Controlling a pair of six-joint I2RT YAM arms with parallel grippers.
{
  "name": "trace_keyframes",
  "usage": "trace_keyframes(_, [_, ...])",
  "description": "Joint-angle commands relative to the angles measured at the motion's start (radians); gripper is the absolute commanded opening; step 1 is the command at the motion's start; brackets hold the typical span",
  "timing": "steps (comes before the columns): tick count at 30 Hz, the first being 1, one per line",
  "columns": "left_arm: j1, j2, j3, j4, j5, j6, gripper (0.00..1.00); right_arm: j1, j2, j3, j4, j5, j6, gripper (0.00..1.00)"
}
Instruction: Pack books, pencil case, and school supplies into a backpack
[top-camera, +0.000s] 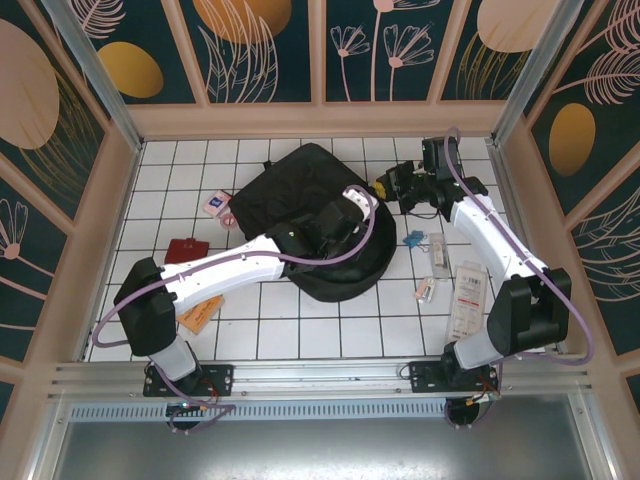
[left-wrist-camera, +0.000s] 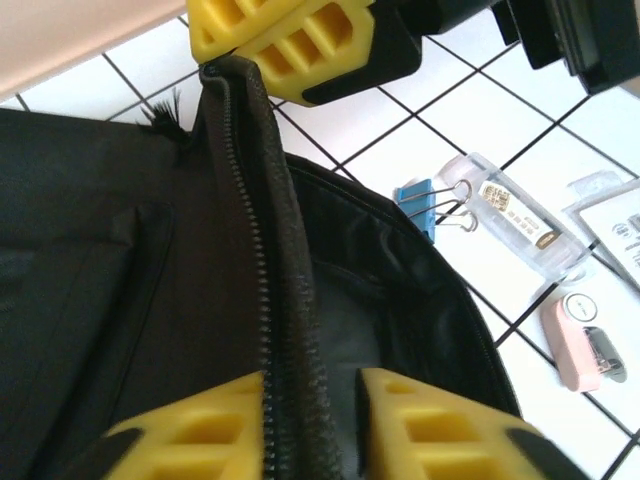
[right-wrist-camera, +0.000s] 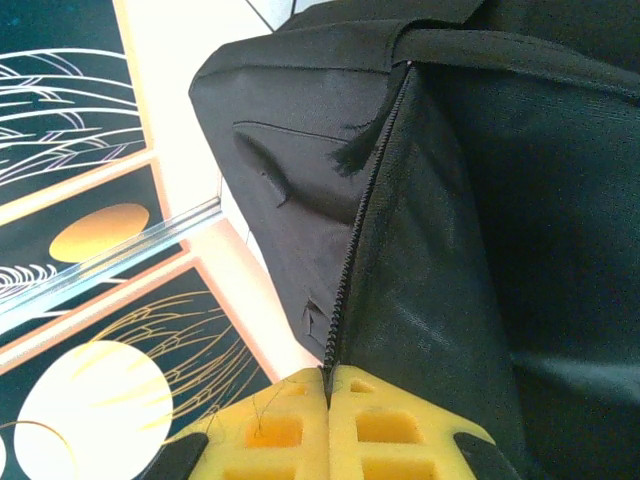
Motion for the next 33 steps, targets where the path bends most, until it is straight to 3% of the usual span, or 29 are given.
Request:
trace_keyframes(1, [0.002,-0.012,0.007,0.013,0.016,0.029,0.09,-0.006,-0.049,0.004,0.038,-0.005,-0.014,0.0])
trace_keyframes(3, [0.005,-0.026,0.002,0.022,0.034,0.035,0.0,-0.006,-0.05,0.009,0.031,-0.002,-0.026,0.0])
trace_keyframes(5, [0.009,-0.032,0.002,0.022,0.062,0.045,0.0,-0.006,-0.052,0.019,0.025,0.002,-0.041,0.0])
trace_keyframes(7, [0.019,-0.037,-0.003,0.026,0.099,0.046,0.0,-0.005,-0.055,0.025,0.025,0.003,-0.062,0.07])
trace_keyframes(10, [0.042,-0.053,-0.011,0.033,0.135,0.035,0.0,0.001,-0.05,0.051,0.032,-0.013,-0.147,0.23])
trace_keyframes(13, [0.056,-0.083,-0.02,0.036,0.114,0.021,0.0,0.011,-0.053,0.103,0.022,-0.033,-0.281,0.49])
trace_keyframes(15, [0.06,-0.096,-0.013,0.03,0.136,0.03,0.0,0.012,-0.065,0.142,-0.021,-0.012,-0.363,0.73])
trace_keyframes(17, [0.06,-0.124,-0.029,0.055,0.23,0.083,0.0,0.013,-0.095,0.174,-0.062,0.044,-0.434,0.86])
trace_keyframes(18, [0.061,-0.133,-0.034,0.061,0.222,0.073,0.0,0.013,-0.114,0.187,-0.084,0.077,-0.459,0.91])
trace_keyframes(23, [0.078,-0.138,0.025,0.032,0.094,0.041,0.0,-0.014,-0.221,0.197,-0.168,0.205,-0.559,0.91])
trace_keyframes(27, [0.12,-0.121,0.08,0.005,0.166,0.028,0.0,-0.024,-0.274,0.155,-0.286,0.397,-0.637,0.85])
trace_keyframes(33, [0.178,-0.035,0.201,-0.078,0.33,0.003,0.0,-0.059,-0.316,-0.041,-0.313,0.404,-0.664,0.74])
